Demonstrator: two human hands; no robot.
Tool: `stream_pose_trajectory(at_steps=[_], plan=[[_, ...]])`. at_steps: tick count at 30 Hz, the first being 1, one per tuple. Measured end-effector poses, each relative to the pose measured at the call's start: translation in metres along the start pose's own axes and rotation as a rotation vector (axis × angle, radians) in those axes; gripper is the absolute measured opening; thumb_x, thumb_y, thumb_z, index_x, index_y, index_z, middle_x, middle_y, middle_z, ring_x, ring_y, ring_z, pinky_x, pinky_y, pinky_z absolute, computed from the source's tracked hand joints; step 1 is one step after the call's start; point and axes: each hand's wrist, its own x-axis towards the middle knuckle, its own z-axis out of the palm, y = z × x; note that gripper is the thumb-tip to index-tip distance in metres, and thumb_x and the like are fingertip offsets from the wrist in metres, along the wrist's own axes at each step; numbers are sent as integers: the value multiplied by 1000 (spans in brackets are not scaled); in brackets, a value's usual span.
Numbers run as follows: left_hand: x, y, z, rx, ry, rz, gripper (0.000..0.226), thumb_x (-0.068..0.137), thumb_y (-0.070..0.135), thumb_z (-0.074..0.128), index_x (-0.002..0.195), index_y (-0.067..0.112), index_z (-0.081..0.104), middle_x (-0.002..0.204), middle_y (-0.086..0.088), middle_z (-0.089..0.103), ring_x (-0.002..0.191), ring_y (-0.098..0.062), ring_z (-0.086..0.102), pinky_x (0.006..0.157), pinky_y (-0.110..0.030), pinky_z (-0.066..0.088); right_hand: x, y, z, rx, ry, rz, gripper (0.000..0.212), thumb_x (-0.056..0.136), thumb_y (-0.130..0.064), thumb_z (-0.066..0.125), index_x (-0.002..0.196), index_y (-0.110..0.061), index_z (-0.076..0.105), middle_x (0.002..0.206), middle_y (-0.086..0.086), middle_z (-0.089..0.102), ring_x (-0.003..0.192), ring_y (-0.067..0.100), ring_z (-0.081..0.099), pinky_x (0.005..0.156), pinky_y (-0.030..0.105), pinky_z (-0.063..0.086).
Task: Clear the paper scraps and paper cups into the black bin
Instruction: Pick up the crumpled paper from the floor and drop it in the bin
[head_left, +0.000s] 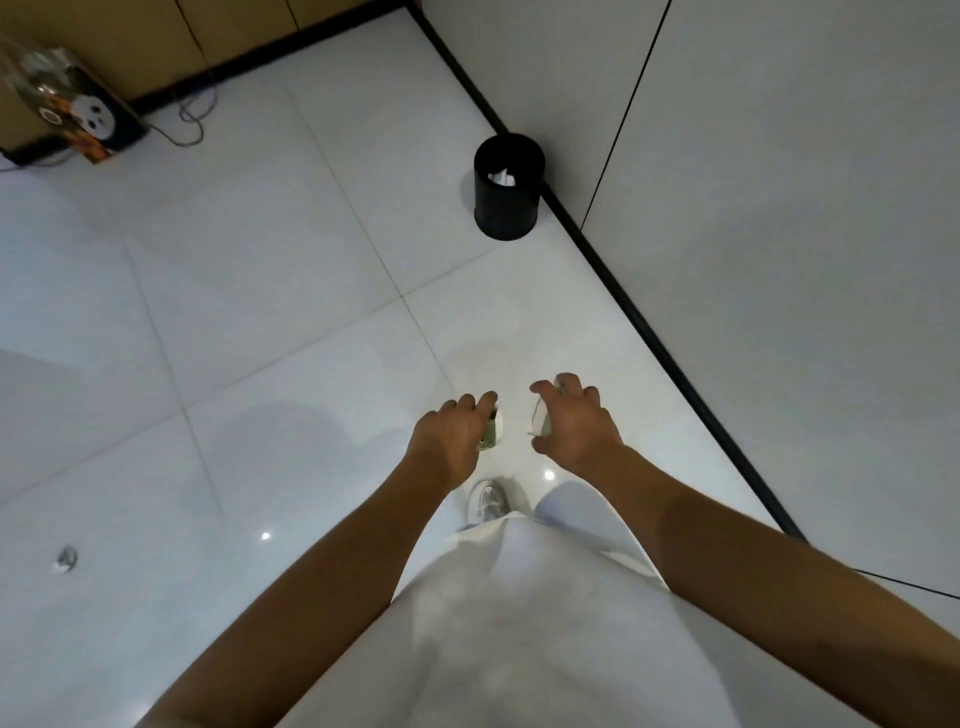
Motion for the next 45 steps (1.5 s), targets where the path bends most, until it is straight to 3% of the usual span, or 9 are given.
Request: stream_pose_trajectory(at_steps=[22,29,40,45], plan=[[382,-77,-223,-141,39,-185,59,85,13,57,136,23,29,121,-3,52,105,-23,56,74,-34,49,384,23,-268,-18,-37,-57,70,81,-24,71,142,-25,35,145,6,28,127,31,34,101,40,41],[472,-125,-263,-133,15,-212,57,88,16,56,138,20,28,119,-6,53,104,-25,56,69,-30,39,482,11,-307,-40,-74,-66,69,83,-25,71,141,-22,35,144,7,31,125,32,36,100,41,42],[618,-212,-312,-210,-40,-266,60,87,16,57,139,20,27,119,-6,53,102,-25,56,73,-35,50,646,-14,-341,14,-87,-38,78,87,-26,65,151,-26,20,154,8,20,130,32,33,99,42,41],[674,-225,-286,-271,-37,-262,57,89,19,57,138,21,28,118,-5,54,98,-23,57,69,-32,48,726,-6,-326,44,-86,-57,80,85,-26,68,150,-21,22,149,11,31,133,31,36,103,38,38]])
